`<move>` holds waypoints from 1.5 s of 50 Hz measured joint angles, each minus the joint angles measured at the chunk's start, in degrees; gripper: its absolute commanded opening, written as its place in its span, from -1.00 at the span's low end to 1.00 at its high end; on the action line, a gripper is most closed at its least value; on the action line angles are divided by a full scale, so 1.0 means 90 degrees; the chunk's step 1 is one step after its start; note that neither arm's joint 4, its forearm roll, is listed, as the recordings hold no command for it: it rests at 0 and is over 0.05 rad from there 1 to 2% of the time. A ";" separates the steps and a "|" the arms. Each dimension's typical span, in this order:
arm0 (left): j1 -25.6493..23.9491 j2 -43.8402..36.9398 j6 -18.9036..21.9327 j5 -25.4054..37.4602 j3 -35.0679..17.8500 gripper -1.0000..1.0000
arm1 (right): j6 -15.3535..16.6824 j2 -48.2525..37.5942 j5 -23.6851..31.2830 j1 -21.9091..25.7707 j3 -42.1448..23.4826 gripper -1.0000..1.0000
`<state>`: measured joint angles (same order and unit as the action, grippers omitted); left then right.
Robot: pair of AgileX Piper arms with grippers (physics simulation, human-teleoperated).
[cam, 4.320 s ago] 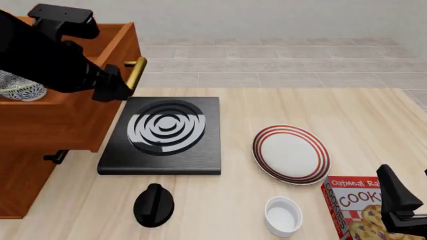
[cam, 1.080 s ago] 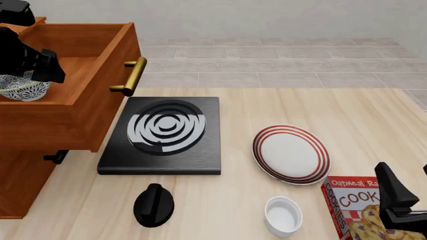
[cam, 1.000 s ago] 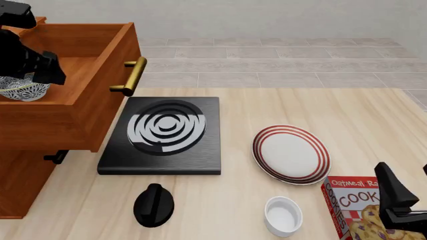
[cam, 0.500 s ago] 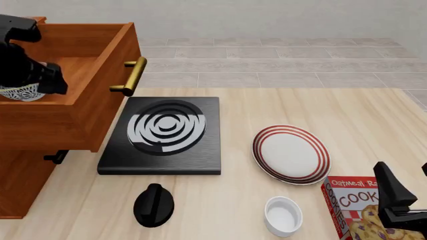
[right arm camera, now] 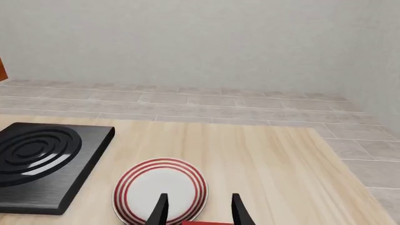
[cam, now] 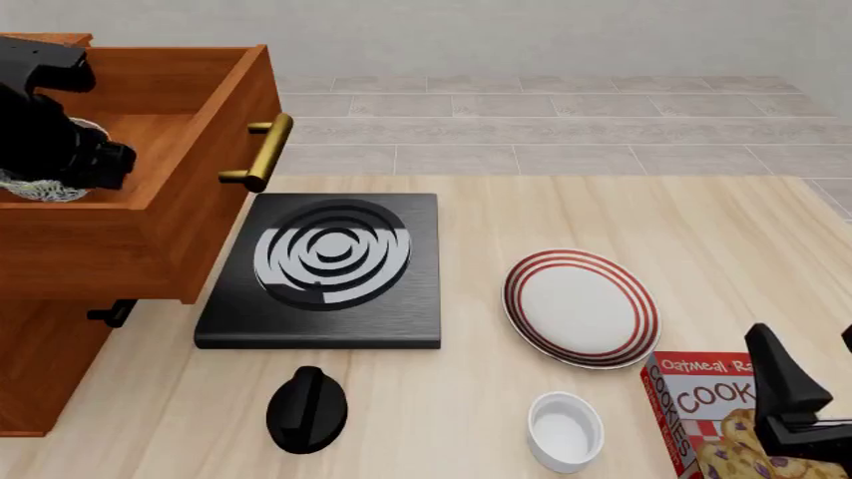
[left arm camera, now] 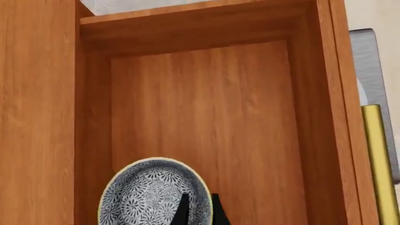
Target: Pick the akita bowl in the top layer of the wooden cabinet and place it on the plate.
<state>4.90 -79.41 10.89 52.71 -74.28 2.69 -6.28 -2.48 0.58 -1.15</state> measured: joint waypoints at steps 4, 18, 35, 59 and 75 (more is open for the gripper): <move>0.0027 0.0036 -0.0003 -0.0032 -0.0039 -1.00 | 0.0000 0.0048 0.0049 -0.0001 -0.0001 1.00; 0.0009 0.0077 0.0024 -0.0015 -0.0130 -1.00 | -0.0009 0.0041 0.0033 -0.0010 -0.0001 1.00; -0.0317 0.0104 -0.0067 0.0211 -0.0383 -1.00 | -0.0036 0.0052 0.0037 -0.0023 -0.0013 1.00; -0.0675 0.0146 -0.0111 0.0479 -0.0831 -1.00 | -0.0067 0.0217 0.0206 -0.0033 -0.0045 1.00; -0.0843 0.0152 -0.0139 0.0617 -0.1197 -1.00 | -0.0083 0.0190 0.0167 -0.0035 -0.0048 1.00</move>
<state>-2.69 -78.04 9.64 58.26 -85.06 1.95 -4.58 -0.98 0.27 -1.58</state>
